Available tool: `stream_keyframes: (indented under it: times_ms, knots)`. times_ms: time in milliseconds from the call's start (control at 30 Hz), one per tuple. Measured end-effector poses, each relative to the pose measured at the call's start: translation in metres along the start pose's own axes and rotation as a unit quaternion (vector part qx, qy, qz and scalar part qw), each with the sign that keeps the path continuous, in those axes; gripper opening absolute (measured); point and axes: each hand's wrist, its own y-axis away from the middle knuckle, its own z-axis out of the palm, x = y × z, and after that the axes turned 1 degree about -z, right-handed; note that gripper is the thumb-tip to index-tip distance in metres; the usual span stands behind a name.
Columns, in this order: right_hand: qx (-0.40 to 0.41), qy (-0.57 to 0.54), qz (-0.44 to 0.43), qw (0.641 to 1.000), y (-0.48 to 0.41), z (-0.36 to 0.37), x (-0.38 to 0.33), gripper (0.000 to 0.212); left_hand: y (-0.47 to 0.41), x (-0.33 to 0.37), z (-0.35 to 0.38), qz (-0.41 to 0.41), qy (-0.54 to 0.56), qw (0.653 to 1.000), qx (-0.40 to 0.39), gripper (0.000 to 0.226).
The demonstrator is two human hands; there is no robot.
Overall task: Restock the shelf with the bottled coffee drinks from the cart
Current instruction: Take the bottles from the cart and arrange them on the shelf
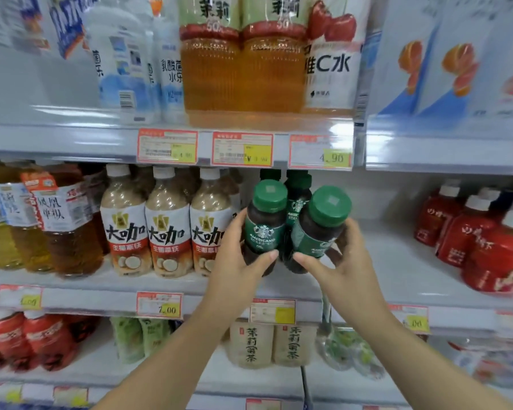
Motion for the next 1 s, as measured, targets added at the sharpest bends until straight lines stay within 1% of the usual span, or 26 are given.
stream_keyframes:
  times_ms: [167,233,367,433,533,700,933,1000]
  knots:
    - [0.019,-0.008,0.030,0.999,-0.008,0.003,0.014,0.061,-0.016,-0.021,0.011,-0.041,-0.011,0.999,0.024,0.064]
    - [0.023,-0.015,0.041,0.999,-0.011,0.006,0.017,0.061,-0.022,-0.022,0.014,-0.052,-0.008,0.998,0.022,0.064]
    - [0.018,0.031,0.060,0.998,-0.015,0.013,0.024,0.063,-0.035,-0.025,0.019,-0.076,-0.003,0.997,0.015,0.061]
    - [0.018,0.049,0.062,0.997,-0.017,0.016,0.027,0.066,-0.040,-0.026,0.021,-0.088,-0.006,0.996,0.020,0.064]
    - [0.018,0.054,0.063,0.996,-0.018,0.017,0.030,0.066,-0.048,-0.026,0.022,-0.091,-0.021,0.995,0.025,0.063]
    - [-0.020,0.093,0.076,0.993,-0.011,0.014,0.034,0.060,-0.059,-0.032,0.027,-0.102,-0.036,0.994,0.034,0.057]
    - [-0.010,0.107,0.077,0.991,-0.011,0.015,0.039,0.061,-0.065,-0.034,0.030,-0.104,-0.043,0.993,0.031,0.055]
    - [-0.007,0.105,0.078,0.991,-0.012,0.016,0.039,0.061,-0.064,-0.033,0.029,-0.101,-0.049,0.993,0.031,0.058]
